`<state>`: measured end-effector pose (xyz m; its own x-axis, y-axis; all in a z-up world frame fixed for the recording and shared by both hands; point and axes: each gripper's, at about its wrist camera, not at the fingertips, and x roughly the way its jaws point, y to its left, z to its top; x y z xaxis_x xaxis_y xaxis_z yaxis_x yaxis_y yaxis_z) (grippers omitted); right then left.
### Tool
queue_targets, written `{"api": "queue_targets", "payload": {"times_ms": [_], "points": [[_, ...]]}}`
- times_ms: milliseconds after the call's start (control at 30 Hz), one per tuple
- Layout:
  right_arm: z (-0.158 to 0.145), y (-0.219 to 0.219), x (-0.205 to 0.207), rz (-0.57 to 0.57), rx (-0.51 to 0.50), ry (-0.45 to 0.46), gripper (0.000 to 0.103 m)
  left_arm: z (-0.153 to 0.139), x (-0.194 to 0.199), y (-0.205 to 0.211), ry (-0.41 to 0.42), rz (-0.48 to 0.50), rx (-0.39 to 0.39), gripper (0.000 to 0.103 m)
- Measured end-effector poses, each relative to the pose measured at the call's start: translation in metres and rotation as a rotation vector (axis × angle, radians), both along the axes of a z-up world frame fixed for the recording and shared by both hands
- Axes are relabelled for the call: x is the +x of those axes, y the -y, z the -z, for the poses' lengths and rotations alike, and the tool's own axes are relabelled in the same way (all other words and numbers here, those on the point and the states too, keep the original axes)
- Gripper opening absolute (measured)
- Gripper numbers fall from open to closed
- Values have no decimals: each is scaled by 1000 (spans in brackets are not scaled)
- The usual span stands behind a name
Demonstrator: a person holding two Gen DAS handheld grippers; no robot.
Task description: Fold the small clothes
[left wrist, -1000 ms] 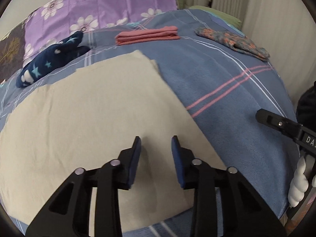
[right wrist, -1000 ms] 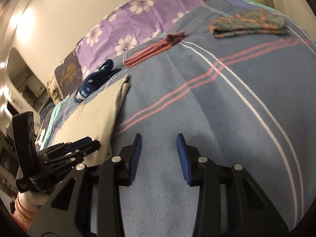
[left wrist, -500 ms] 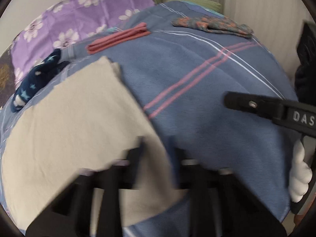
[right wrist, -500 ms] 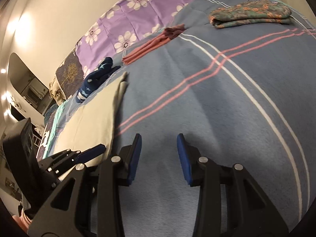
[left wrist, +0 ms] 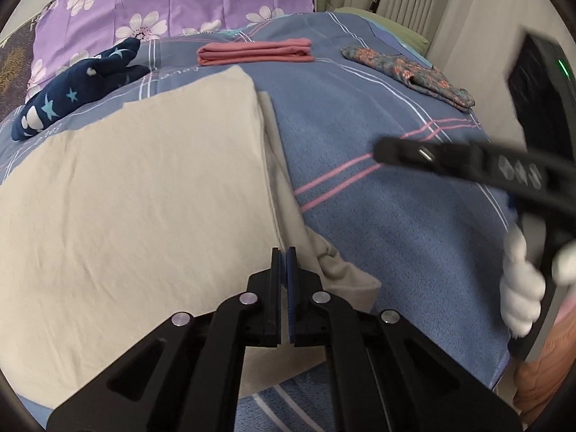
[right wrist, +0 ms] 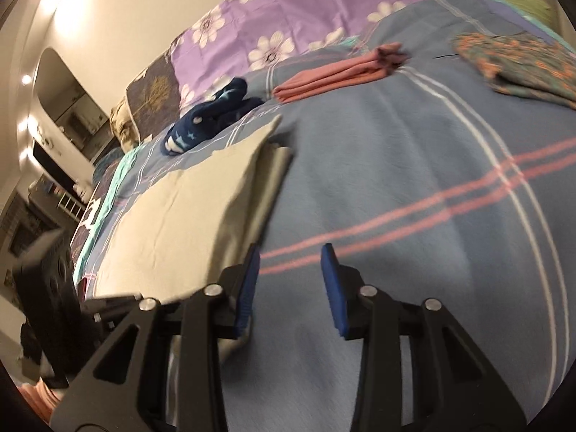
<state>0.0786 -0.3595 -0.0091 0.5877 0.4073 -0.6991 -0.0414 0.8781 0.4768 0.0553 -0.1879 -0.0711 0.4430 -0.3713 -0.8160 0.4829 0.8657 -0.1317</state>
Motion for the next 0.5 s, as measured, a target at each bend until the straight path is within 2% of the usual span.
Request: {"api": "queue_targets", "payload": {"times_ms": [133,233,333,400,500], "points": [[3,-16,41,-79,6,-60,31,1,1,-1,-19,2,-28,2],[10,-24,72,-106,-1,-105,31,1,1,2,-32,7,-41,6],[22,-26,100,-96,1,-160,31,2,-2,7,-33,29,-36,14],[30,-25,114,-92,24,-176,30,3,-4,9,-37,47,-38,25],[37,-25,127,-93,68,-170,29,3,-5,15,-36,70,-31,27]]}}
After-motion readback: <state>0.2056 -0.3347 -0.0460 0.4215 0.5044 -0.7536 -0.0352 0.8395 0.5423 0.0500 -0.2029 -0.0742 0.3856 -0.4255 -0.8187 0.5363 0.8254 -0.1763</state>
